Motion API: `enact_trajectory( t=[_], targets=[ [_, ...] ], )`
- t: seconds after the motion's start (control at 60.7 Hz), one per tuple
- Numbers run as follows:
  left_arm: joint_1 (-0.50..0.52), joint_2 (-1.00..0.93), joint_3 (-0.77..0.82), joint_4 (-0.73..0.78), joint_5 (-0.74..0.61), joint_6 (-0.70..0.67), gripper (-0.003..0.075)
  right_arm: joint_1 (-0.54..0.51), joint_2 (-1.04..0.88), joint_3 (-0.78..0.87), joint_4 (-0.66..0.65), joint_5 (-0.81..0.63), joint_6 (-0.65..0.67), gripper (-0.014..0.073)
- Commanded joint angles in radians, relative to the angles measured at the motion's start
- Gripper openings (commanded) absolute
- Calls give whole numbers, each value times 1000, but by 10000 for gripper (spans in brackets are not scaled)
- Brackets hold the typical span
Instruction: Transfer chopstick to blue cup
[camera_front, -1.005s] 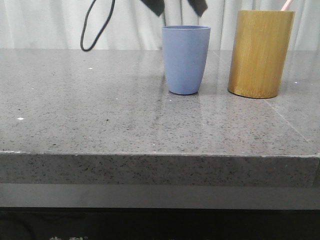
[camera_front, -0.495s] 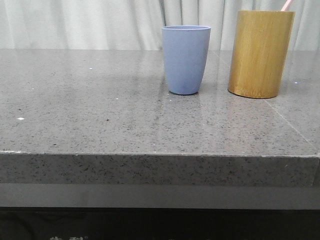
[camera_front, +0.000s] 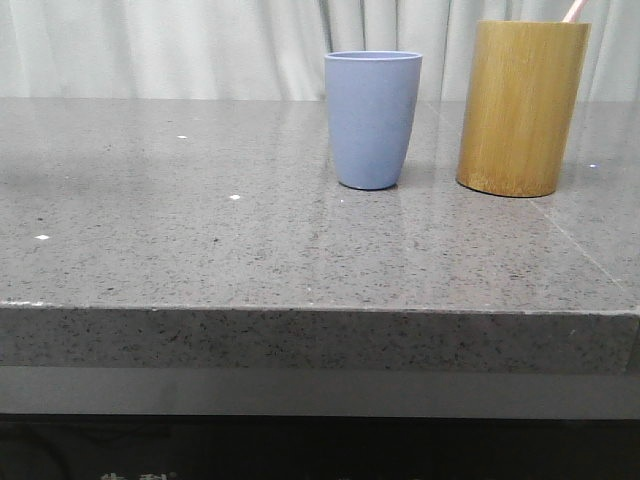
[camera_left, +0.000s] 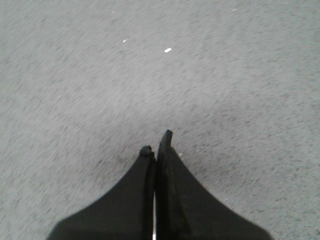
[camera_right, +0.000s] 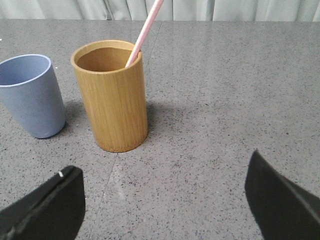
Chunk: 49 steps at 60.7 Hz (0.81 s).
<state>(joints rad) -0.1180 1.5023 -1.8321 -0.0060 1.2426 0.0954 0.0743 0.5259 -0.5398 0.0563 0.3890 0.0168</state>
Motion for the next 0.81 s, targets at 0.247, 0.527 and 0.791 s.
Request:
enact_trajectory(
  t=[0.247,0.527,0.791],
  targets=[
    [63,-465,528,-34,-439,-11,-18,3,8,-35,-9,-85,-7,656],
    [63,-871,989,-34,-679,-11,-18,3,8,-35,-9,-85,-7,656],
    [63,-1252,1283,-58,-778,-11,-18,3,8,-35,25,-86,-7,656]
  ],
)
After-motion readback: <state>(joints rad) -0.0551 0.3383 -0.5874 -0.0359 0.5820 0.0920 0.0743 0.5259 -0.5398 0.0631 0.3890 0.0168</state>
